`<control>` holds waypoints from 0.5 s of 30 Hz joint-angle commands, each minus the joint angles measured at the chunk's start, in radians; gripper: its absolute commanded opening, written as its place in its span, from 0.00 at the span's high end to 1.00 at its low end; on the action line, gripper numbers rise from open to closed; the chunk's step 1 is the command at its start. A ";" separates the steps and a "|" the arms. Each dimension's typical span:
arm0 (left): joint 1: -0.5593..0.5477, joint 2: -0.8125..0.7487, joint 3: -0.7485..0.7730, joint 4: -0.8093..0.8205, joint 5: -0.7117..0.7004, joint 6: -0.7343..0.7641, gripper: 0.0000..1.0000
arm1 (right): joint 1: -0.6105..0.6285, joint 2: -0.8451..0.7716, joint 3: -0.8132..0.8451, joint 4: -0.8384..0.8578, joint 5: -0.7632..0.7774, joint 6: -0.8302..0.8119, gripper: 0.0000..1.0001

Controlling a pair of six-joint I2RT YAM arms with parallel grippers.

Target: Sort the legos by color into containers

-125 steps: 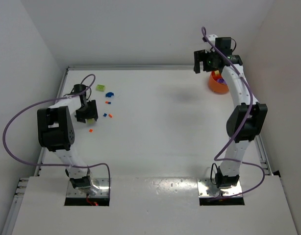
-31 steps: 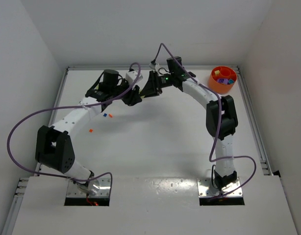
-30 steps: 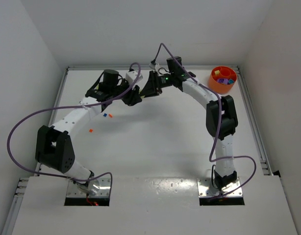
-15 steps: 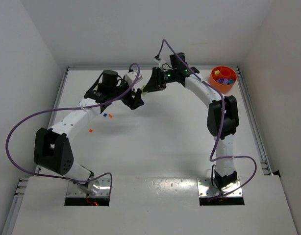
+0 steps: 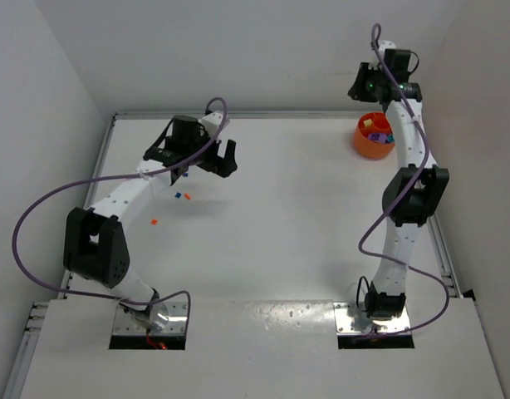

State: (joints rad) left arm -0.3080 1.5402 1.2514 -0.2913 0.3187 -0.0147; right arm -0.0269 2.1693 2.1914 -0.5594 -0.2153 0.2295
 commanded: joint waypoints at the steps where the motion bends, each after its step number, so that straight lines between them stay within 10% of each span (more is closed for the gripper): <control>1: 0.004 0.034 0.060 0.007 -0.030 -0.042 0.00 | -0.040 0.053 0.079 0.019 0.158 -0.059 1.00; 15: 0.023 0.075 0.089 0.007 -0.078 -0.042 0.00 | -0.093 0.202 0.157 0.038 0.215 -0.090 1.00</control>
State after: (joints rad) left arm -0.2974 1.6085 1.3056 -0.3046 0.2493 -0.0402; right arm -0.1223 2.3821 2.2932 -0.5552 -0.0273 0.1581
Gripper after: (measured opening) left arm 0.995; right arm 0.285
